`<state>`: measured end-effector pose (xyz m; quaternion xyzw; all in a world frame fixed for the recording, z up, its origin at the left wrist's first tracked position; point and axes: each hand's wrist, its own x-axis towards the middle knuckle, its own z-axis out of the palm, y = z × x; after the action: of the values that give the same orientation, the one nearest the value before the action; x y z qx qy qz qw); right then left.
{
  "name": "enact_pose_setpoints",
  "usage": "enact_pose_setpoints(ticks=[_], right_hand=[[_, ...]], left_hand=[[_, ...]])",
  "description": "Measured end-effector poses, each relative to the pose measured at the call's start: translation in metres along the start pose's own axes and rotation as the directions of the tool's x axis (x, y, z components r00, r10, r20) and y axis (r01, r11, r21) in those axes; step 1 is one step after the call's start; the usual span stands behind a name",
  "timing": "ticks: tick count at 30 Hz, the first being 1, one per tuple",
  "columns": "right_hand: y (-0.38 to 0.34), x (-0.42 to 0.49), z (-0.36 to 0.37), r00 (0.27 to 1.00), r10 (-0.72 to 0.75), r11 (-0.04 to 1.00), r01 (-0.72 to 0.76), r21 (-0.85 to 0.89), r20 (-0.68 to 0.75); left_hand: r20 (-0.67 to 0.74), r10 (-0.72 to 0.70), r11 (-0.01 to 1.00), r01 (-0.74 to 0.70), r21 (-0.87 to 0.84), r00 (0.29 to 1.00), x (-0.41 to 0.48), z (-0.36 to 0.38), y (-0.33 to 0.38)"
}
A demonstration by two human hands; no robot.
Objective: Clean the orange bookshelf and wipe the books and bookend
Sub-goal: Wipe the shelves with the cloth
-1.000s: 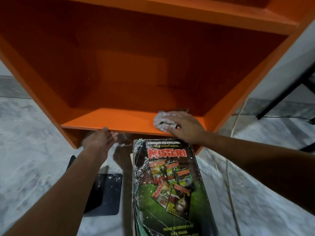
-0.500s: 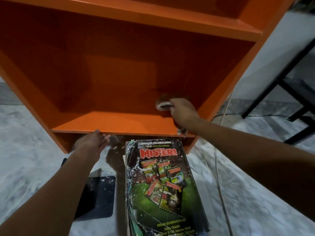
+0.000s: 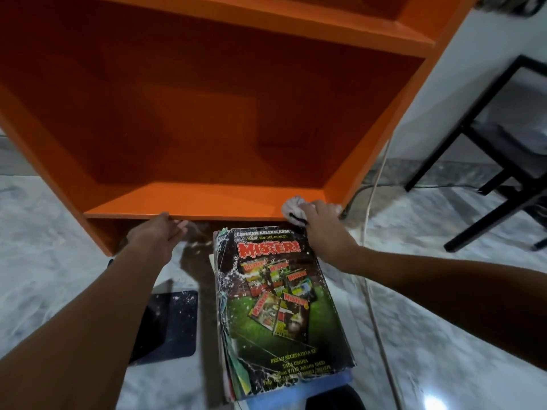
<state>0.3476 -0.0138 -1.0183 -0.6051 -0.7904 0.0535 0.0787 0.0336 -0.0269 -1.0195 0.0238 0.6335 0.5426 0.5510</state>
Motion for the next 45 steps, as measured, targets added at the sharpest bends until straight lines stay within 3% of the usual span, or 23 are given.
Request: enact_pose_setpoints(ticks=[4,7,10,12,14,19,22,23,26,30,34,39,43,44,45], right_hand=[[-0.020,-0.039,-0.004,0.969,-0.232,0.953,0.210,0.218,0.079],[-0.033,-0.009,-0.016,0.970,-0.233,0.940,0.242,0.242,-0.068],[-0.028,0.053,-0.018,0.982,-0.117,0.986,0.132,0.101,-0.146],[-0.021,0.084,-0.011,0.997,0.074,0.997,-0.073,0.025,-0.022],[-0.026,0.096,0.001,0.989,0.140,0.990,-0.141,0.018,0.056],[-0.063,0.090,0.025,0.994,-0.105,0.988,0.105,0.117,-0.004],[-0.099,0.095,0.040,0.984,-0.165,0.977,0.172,0.129,-0.062],[-0.113,0.099,0.044,0.981,-0.180,0.974,0.188,0.127,-0.070],[-0.152,0.115,0.052,0.967,-0.240,0.962,0.248,0.116,-0.083],[-0.209,0.138,0.057,0.935,-0.353,0.928,0.350,0.130,0.001],[-0.256,0.143,0.060,0.815,-0.577,0.804,0.557,0.211,0.048],[-0.285,0.134,0.068,0.598,-0.800,0.588,0.768,0.254,0.045],[-0.278,0.126,0.074,0.307,-0.952,0.307,0.951,-0.023,-0.023],[-0.281,0.123,0.075,0.284,-0.959,0.284,0.951,-0.120,-0.023],[-0.282,0.119,0.074,0.319,-0.947,0.304,0.924,-0.233,0.027]], left_hand=[[0.069,-0.013,0.996,0.020,-0.092,0.998,-0.003,-0.003,0.002],[0.084,0.016,0.998,-0.010,-0.068,0.996,-0.007,-0.005,0.002],[-0.035,0.036,0.999,-0.037,-0.034,0.999,-0.005,-0.005,0.009],[-0.095,0.049,0.998,-0.053,-0.046,0.994,-0.004,-0.008,0.016],[-0.152,0.059,0.995,-0.070,-0.069,0.987,0.001,-0.017,0.026],[-0.328,0.125,0.990,-0.140,-0.021,0.936,0.008,-0.033,0.053],[-0.532,0.243,0.970,-0.206,0.129,0.811,0.005,-0.042,0.066],[-0.534,0.302,0.953,-0.247,0.173,0.790,0.001,-0.044,0.071],[-0.367,0.448,0.893,-0.384,0.237,0.815,0.001,-0.051,0.080],[-0.256,0.517,0.827,-0.400,0.395,0.817,0.010,-0.073,0.089],[-0.165,0.452,0.861,-0.381,0.337,0.877,0.008,-0.083,0.094],[-0.086,0.411,0.892,-0.380,0.246,0.908,0.001,-0.098,0.106],[-0.090,0.451,0.869,-0.413,0.272,0.888,0.002,-0.094,0.101],[-0.092,0.470,0.857,-0.428,0.287,0.878,0.003,-0.093,0.099],[-0.091,0.486,0.848,-0.443,0.290,0.869,0.003,-0.091,0.095]])
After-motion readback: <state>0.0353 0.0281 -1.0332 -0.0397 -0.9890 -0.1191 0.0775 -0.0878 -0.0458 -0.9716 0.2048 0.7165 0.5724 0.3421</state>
